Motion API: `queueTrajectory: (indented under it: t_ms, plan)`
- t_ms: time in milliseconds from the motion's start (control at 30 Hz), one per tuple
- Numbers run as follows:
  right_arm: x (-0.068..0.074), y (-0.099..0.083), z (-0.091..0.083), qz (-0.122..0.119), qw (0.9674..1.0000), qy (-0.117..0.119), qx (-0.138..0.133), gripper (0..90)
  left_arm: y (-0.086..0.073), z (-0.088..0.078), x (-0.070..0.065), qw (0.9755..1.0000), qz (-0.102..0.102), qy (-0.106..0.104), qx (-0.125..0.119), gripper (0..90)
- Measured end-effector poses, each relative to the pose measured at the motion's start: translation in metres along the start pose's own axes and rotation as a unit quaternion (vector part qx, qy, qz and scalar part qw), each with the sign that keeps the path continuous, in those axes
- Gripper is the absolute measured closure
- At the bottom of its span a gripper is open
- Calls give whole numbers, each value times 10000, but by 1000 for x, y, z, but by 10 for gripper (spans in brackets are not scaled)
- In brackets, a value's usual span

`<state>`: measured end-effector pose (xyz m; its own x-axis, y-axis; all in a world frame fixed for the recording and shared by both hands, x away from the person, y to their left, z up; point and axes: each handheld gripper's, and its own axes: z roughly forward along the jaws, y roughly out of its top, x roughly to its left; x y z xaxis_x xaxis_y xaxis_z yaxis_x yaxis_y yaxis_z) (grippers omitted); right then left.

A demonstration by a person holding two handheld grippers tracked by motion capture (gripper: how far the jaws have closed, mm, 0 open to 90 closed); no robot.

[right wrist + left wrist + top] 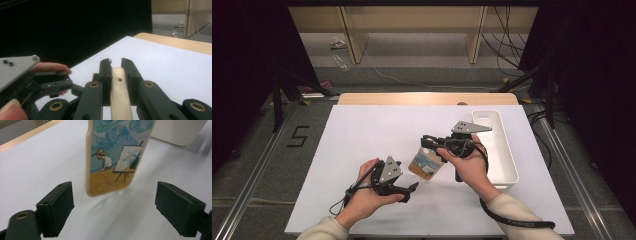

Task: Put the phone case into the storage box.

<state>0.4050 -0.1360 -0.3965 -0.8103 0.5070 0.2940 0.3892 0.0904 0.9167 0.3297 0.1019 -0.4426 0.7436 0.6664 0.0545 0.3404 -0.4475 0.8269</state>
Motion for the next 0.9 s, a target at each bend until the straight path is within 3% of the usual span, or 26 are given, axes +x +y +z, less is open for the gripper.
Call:
queueTrajectory:
  t_ms: [100,267,400,533,633,900]
  plan:
    - [1,2,-1,-30,9999,90,35,799,-2,0,2,10000,-67,-17,9,147]
    - [5,8,-3,-447,9987,142,192,798,-3,0,5,9999,-126,-54,-11,151]
    - [8,14,-6,-920,9950,208,342,797,-4,1,6,9999,-82,-91,-7,156]
    - [9,18,-8,-1214,9907,311,537,797,-4,1,6,9999,-78,-97,-28,159]
    - [9,21,-10,-1353,9878,365,683,797,-4,1,7,9999,-72,-132,-49,163]
    - [11,26,-13,-1491,9843,481,806,797,-5,1,8,9999,-41,-124,-50,168]
